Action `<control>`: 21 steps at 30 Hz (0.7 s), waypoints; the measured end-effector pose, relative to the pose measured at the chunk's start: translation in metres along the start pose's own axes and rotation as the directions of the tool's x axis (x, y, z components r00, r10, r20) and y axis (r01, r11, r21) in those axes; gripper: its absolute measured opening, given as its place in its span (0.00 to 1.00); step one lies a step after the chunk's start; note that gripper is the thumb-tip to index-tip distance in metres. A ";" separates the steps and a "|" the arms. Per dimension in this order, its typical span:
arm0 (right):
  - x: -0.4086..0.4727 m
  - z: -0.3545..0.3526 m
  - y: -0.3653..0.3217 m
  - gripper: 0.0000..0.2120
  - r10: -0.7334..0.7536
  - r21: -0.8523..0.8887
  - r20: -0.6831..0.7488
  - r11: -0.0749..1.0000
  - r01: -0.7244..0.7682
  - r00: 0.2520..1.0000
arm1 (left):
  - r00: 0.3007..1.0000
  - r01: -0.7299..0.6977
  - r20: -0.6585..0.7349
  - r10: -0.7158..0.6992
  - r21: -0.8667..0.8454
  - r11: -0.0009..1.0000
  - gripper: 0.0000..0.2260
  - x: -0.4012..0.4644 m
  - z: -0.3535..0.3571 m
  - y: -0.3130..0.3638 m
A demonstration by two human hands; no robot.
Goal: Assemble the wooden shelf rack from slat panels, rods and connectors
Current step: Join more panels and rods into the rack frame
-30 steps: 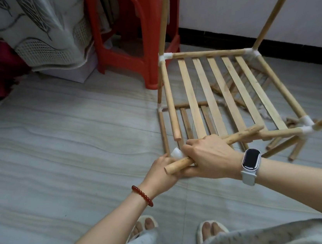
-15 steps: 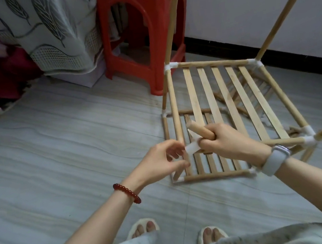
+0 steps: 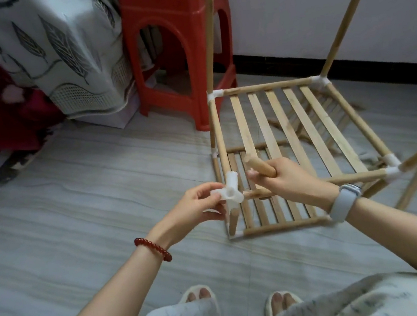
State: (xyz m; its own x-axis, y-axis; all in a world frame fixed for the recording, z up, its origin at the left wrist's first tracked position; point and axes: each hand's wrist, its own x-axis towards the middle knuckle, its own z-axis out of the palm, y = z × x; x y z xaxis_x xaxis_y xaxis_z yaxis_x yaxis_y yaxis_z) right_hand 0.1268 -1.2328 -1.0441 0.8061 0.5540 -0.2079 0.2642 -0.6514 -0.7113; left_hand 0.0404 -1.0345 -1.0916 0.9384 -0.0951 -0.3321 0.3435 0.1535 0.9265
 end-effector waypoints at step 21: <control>0.000 0.005 0.030 0.05 -0.011 -0.368 0.053 0.929 0.030 0.999 | 0.997 0.078 -0.041 -0.066 0.513 0.855 0.09 0.011 0.015 0.008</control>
State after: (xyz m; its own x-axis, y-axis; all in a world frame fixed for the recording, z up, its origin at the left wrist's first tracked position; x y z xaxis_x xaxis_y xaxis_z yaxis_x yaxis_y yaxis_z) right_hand 0.1317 -1.2493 -1.0686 0.7739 0.5880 -0.2351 0.4645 -0.7794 -0.4205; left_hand 0.0530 -1.0493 -1.0850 0.9145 -0.0648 -0.3995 0.3473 -0.3809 0.8569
